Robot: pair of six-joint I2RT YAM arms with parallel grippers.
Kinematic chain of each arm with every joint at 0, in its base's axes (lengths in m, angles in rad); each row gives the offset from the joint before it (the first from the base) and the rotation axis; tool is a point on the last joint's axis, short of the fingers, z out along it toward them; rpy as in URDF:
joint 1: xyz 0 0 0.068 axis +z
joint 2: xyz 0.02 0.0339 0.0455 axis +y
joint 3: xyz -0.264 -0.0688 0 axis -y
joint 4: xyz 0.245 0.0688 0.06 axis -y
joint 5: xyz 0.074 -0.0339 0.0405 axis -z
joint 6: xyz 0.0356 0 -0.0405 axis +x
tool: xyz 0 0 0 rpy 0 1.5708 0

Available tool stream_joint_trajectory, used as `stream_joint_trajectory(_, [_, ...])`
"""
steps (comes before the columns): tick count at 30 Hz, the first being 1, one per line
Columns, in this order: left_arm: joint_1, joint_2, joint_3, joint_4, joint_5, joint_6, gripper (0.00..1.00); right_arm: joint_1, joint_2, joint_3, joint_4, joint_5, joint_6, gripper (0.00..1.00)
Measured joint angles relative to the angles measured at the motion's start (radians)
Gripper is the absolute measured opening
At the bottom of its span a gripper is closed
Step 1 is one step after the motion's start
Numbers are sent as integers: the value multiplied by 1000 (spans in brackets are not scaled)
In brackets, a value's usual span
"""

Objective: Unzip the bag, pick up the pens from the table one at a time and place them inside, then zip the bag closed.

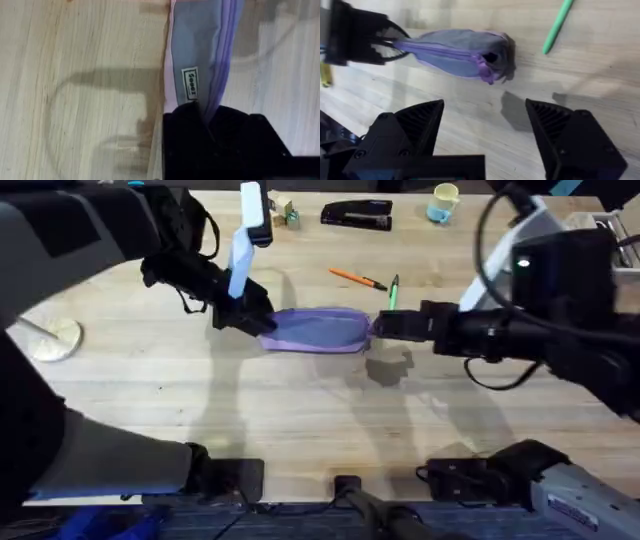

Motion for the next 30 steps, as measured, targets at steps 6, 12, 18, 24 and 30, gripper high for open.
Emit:
stream_joint_trajectory(6, [0, 0, 0, 0, 0, 0, 42, 22, 140, 0, 47, 0, -41, 997])
stream_joint_trajectory(12, [0, 0, 0, 0, 0, 0, 42, 48, 266, 0, 144, 0, -88, 996])
stream_joint_trajectory(18, [0, 0, 0, 0, 0, 0, 42, 48, 337, 0, 240, 0, -102, 942])
stream_joint_trajectory(24, [0, 0, 0, 0, 0, 0, 42, 48, 351, 0, 290, -1, -105, 733])
stream_joint_trajectory(30, [0, 0, 0, 0, 0, 0, 42, 50, 351, 0, 292, -11, -104, 356])
